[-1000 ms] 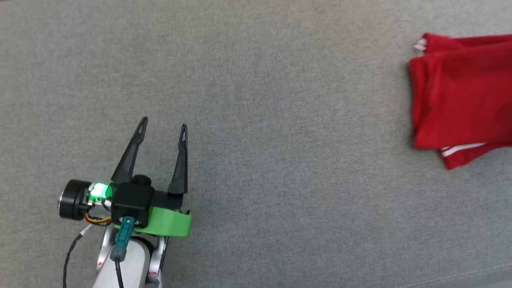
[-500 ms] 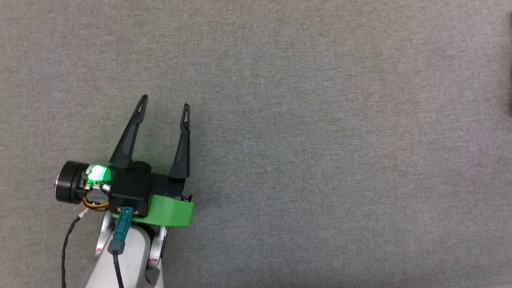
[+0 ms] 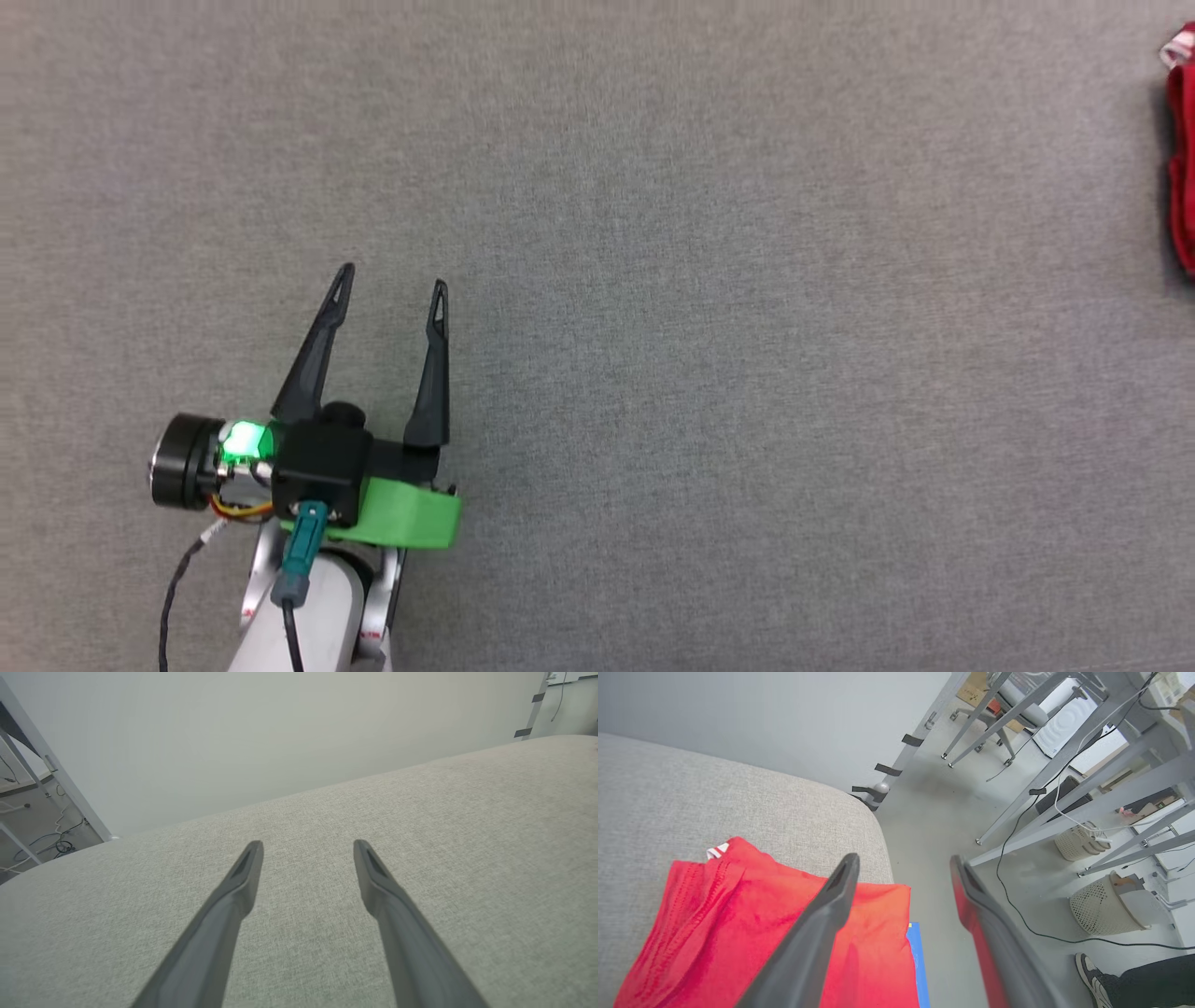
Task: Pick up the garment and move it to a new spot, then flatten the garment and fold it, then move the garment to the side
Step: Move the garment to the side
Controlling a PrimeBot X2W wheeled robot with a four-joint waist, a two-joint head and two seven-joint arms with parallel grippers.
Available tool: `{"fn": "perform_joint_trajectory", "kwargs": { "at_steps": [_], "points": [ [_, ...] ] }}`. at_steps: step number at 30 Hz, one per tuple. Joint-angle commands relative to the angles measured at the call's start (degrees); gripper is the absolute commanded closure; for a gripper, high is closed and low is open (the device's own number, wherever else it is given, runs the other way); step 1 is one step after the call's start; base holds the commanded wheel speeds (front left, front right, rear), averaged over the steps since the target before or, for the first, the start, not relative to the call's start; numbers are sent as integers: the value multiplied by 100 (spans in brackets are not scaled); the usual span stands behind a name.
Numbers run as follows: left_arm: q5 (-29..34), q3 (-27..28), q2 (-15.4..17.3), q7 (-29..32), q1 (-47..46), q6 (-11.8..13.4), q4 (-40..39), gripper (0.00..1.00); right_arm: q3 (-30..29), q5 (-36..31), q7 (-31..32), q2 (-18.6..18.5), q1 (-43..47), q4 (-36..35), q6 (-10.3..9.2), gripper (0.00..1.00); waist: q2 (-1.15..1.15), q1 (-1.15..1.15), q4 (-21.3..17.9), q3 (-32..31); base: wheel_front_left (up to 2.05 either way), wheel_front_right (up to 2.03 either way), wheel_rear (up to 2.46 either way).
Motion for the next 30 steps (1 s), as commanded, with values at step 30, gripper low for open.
{"fn": "perform_joint_trajectory", "kwargs": {
  "at_steps": [30],
  "points": [
    [-211, 504, -275, -34, 1172, 154, 489, 0, -124, -670, -1736, 3579, 3391, -3225, -5, 0, 0, 0, 870, -2140, 0, 0, 0]
  ]
}}
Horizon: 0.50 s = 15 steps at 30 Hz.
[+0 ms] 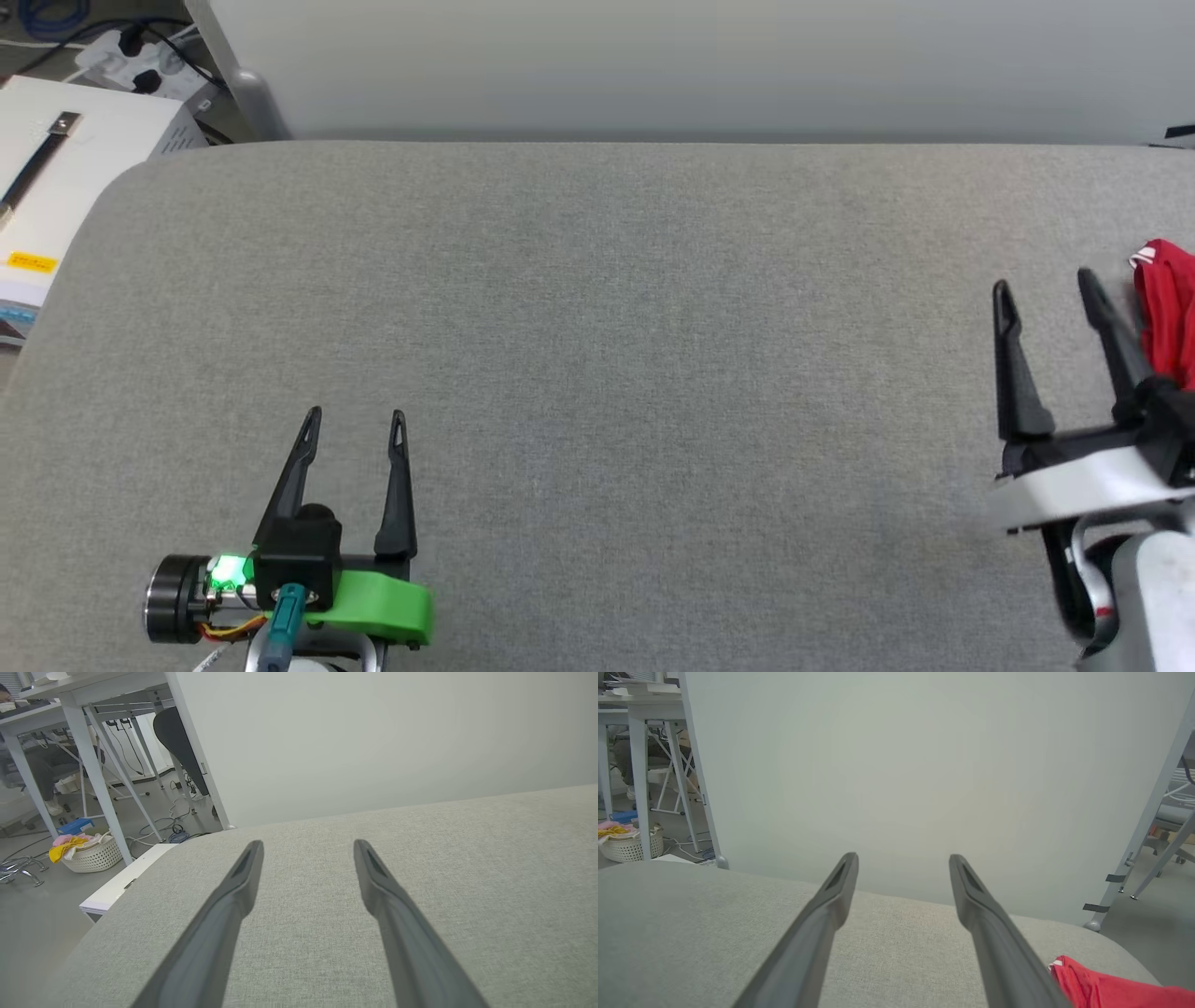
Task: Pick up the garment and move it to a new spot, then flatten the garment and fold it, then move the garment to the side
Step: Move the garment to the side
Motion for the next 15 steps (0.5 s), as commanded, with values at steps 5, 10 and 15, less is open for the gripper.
{"fn": "perform_joint_trajectory", "kwargs": {
  "at_steps": [5, 10, 15],
  "points": [
    [-22, 67, -53, -34, 213, -20, 43, 0, 150, 187, -50, 246, 649, 71, -4, 0, 0, 0, 180, -292, 0, 0, 0],
    [-7, 42, -89, -34, 340, -94, 39, 0, 122, 235, -51, 400, 1154, 15, -4, 0, 0, 0, 223, -423, 0, 0, 0],
    [16, -18, -102, -34, 447, -207, 53, 0, 11, 298, -51, 487, 1547, -63, -4, 0, 0, 0, 253, -532, 0, 0, 0]
  ]
}}
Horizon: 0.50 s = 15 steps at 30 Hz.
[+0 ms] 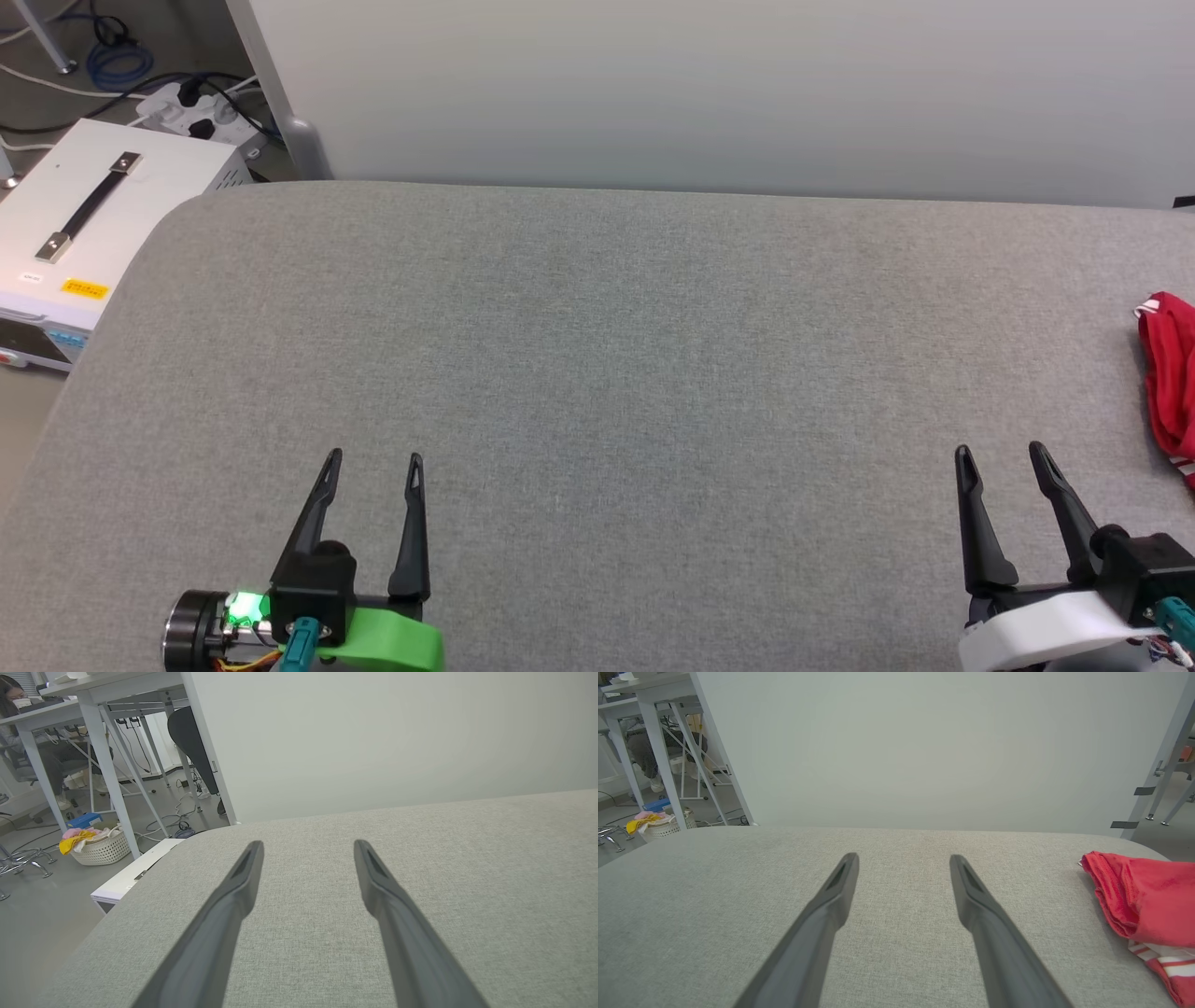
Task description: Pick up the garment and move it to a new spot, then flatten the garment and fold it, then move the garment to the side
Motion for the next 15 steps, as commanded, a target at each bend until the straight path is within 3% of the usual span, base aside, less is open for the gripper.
{"fn": "perform_joint_trajectory", "kwargs": {
  "at_steps": [1, 15],
  "points": [
    [18, -7, -31, -33, 102, -41, 8, 0, -44, 36, -50, 21, 107, -58, -4, 0, 0, 0, 21, -53, 0, 0, 0],
    [30, -10, -76, -33, 334, -164, -4, 0, -102, 150, 19, 127, 550, -271, -4, 0, 0, 0, 16, -268, 0, 0, 0]
  ]
}}
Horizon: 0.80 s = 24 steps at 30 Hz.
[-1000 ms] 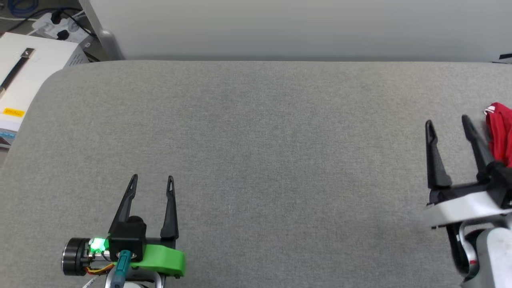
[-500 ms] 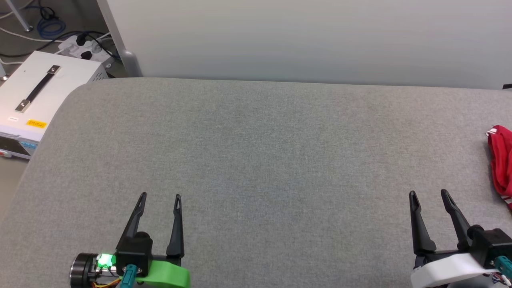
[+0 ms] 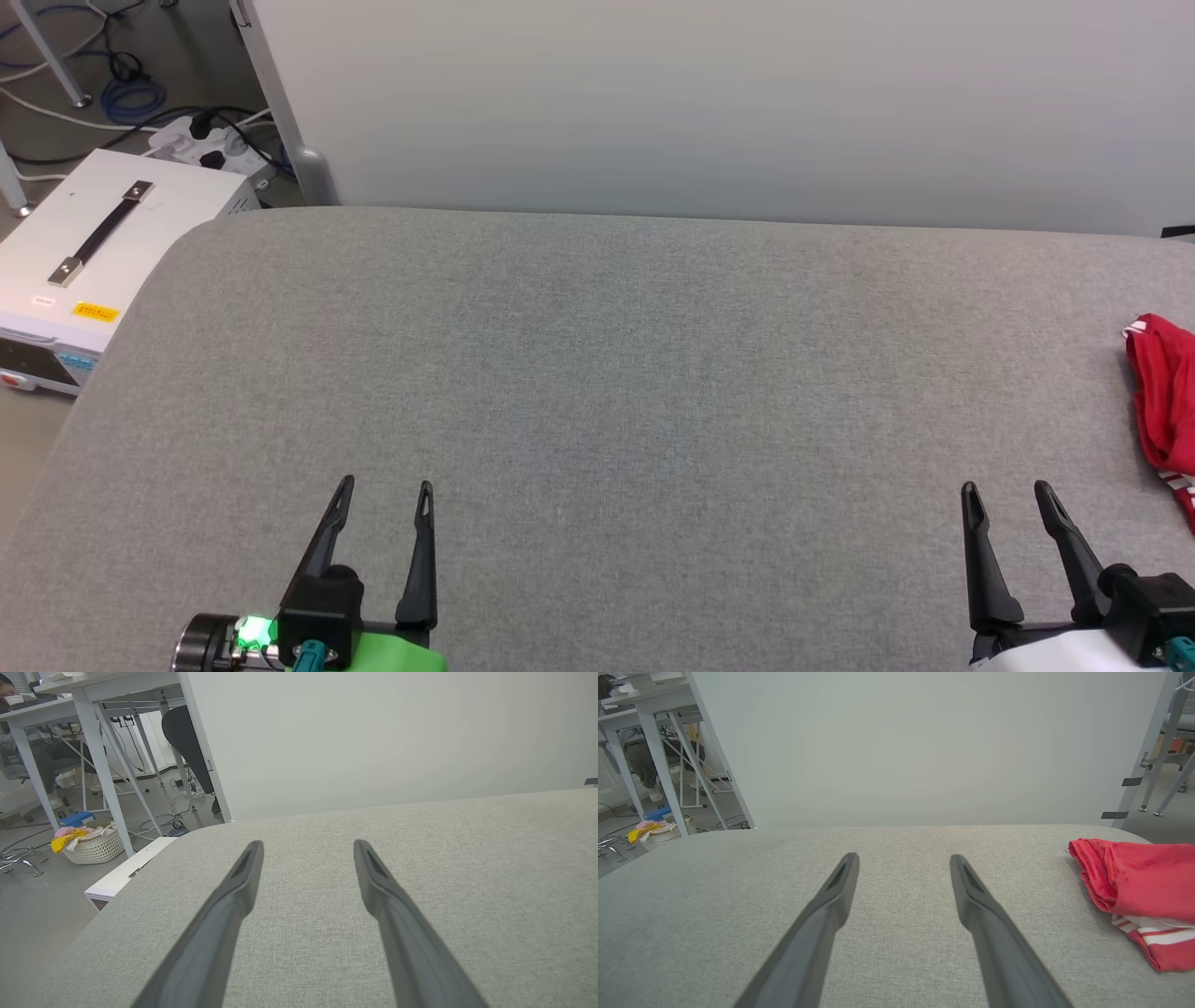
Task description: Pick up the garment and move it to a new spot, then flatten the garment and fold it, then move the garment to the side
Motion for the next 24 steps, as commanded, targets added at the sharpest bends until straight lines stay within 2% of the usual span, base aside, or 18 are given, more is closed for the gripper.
{"fn": "perform_joint_trajectory", "kwargs": {
  "at_steps": [1, 11, 12, 24],
  "points": [
    [28, 7, -31, -33, 102, -28, -9, 0, -9, 54, 9, 21, 76, -41, -4, 0, 0, 0, 2, -19, 0, 0, 0],
    [26, 50, -50, -33, 151, -81, -24, 0, -23, 102, 42, 54, 88, -31, -4, 0, 0, 0, -30, -26, 0, 0, 0],
    [0, 29, -31, 2, 59, -57, -10, 100, -11, 63, 44, 35, 22, -5, 0, 100, 0, 0, -30, -27, 0, 0, 0],
    [14, 72, -62, 99, 12, -78, -17, 100, 7, -6, 128, 35, -37, 5, 0, 100, 0, 0, -57, -21, 0, 0, 0]
  ]
}}
